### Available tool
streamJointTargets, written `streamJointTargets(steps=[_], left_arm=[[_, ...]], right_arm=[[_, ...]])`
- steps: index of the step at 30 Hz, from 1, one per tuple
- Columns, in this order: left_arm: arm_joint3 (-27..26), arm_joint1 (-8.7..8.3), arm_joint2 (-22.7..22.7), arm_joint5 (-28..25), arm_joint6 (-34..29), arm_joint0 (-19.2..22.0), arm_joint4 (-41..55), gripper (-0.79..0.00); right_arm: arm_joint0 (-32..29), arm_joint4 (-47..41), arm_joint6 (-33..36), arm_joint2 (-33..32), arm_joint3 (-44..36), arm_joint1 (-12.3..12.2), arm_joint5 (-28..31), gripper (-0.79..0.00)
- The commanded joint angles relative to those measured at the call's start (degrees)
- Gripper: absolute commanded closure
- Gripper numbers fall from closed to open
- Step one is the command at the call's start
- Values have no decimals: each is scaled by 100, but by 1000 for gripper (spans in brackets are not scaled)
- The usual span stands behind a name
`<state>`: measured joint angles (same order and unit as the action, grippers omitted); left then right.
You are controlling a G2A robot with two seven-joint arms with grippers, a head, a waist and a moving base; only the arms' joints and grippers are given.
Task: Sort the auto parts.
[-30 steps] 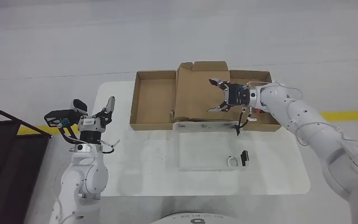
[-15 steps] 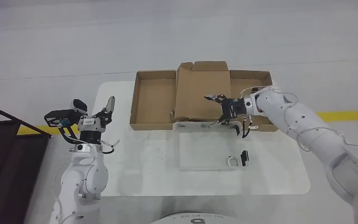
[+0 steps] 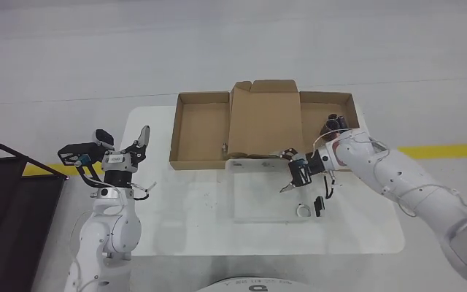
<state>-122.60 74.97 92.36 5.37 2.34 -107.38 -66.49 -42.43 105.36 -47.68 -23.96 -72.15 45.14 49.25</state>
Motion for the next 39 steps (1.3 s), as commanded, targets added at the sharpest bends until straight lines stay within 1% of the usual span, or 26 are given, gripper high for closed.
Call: streamJointTargets(steps=[1, 7, 11, 20, 23, 27, 30, 36, 39], left_arm=[[0, 0, 0, 0, 0, 0, 0, -785], [0, 0, 0, 0, 0, 0, 0, -785], [0, 0, 0, 0, 0, 0, 0, -785], [0, 0, 0, 0, 0, 0, 0, -785], [0, 0, 0, 0, 0, 0, 0, -785], [0, 0, 0, 0, 0, 0, 0, -785], [0, 0, 0, 0, 0, 0, 0, -785], [0, 0, 0, 0, 0, 0, 0, -785], [0, 0, 0, 0, 0, 0, 0, -785]], right_arm=[[-99, 133, -175, -68, -130, -116, -29, -785], [-453, 553, -959, -309, -412, -501, -336, -785], [-734, 572, -1210, -527, -567, -714, -703, -785], [-759, 543, -1237, -553, -575, -730, -743, -785], [-808, 445, -1171, -522, -604, -705, -626, -785], [-829, 552, -1351, -507, -611, -715, -617, -785], [-833, 569, -1245, -507, -671, -770, -511, -785], [-756, 282, -475, -599, -889, -839, 259, -785], [-742, 162, -215, -656, -969, -848, 499, -785]])
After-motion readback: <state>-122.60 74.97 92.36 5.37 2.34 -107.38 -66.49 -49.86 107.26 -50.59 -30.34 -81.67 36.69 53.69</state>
